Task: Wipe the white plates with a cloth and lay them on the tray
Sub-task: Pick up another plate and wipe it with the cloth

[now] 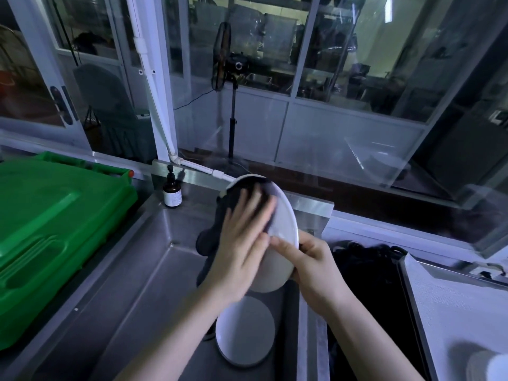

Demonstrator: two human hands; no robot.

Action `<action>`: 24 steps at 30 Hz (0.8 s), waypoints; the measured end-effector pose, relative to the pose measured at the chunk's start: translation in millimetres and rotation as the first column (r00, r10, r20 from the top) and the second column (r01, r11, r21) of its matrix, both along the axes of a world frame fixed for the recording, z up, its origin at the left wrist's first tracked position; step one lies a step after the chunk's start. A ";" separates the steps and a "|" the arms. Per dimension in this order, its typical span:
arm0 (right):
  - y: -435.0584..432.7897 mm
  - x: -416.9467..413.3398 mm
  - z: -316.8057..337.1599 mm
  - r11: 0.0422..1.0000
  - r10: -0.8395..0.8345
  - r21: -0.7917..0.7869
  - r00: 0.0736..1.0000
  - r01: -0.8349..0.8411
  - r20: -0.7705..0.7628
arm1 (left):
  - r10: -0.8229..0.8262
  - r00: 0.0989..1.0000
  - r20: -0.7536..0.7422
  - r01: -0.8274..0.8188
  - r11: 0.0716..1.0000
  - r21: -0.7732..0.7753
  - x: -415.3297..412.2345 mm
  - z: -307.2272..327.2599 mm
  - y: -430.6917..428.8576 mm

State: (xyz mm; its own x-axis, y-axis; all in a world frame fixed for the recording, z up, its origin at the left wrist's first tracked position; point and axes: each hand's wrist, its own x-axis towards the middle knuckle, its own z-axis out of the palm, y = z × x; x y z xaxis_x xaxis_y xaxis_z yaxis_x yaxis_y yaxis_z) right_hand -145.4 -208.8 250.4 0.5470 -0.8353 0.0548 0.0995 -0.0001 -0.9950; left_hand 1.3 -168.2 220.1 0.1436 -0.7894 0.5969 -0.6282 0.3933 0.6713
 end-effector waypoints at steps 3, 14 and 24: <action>-2.5 -1.0 -4.8 0.996 -0.015 0.091 0.999 0.011 0.037 | -0.066 0.981 0.181 0.066 0.998 0.001 5.9 -0.3 -6.1; -7.6 -8.5 4.5 0.980 -0.020 0.197 0.996 0.004 0.082 | -0.052 0.900 0.434 0.070 0.997 -0.025 19.9 -0.2 -13.8; -2.0 -23.4 -4.0 0.960 0.000 0.277 0.992 -0.035 0.126 | -0.007 0.999 0.041 0.002 0.994 0.113 44.7 -6.3 -24.1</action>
